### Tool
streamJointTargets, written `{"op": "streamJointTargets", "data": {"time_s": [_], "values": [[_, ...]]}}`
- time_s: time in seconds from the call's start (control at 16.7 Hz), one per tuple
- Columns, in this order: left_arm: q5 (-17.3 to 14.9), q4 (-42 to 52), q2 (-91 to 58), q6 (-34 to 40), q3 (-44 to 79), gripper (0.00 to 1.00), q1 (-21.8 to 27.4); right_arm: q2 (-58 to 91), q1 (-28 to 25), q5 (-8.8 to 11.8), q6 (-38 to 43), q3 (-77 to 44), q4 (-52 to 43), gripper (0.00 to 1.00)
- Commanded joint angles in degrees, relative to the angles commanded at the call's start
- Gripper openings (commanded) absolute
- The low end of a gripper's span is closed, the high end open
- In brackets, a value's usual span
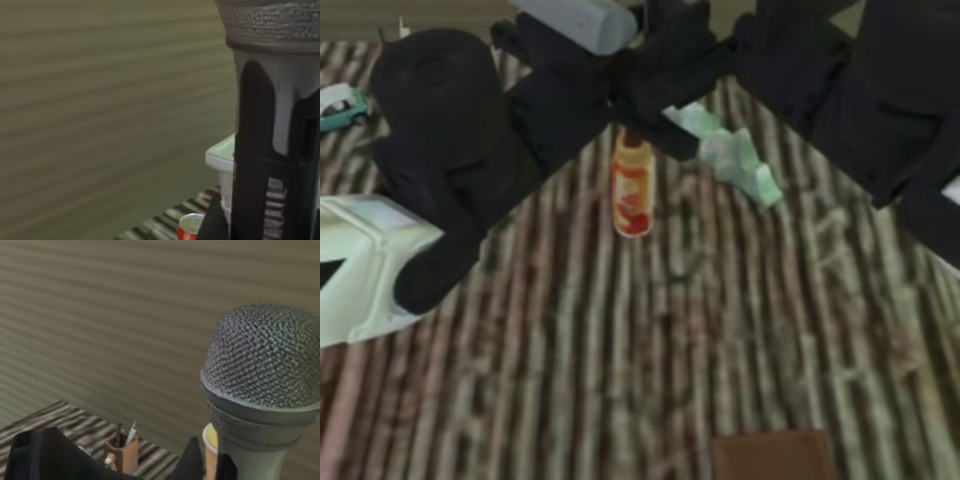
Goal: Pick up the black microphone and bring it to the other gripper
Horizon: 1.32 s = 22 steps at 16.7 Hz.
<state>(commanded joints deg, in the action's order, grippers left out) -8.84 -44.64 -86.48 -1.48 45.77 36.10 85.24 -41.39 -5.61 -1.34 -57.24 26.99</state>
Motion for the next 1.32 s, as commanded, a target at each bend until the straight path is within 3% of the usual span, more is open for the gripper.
{"op": "streamJointTargets", "data": {"time_s": [0.42, 1.2, 1.32], "values": [[0.0, 0.0, 0.0, 0.0, 0.0, 0.0, 0.0, 5.07, 0.62, 0.55, -0.01, -4.31, 1.1, 1.0], [0.0, 0.0, 0.0, 0.0, 0.0, 0.0, 0.0, 5.07, 0.62, 0.55, -0.01, -4.31, 1.1, 0.02], [0.0, 0.0, 0.0, 0.0, 0.0, 0.0, 0.0, 5.07, 0.62, 0.55, -0.01, -4.31, 1.1, 0.0]]}}
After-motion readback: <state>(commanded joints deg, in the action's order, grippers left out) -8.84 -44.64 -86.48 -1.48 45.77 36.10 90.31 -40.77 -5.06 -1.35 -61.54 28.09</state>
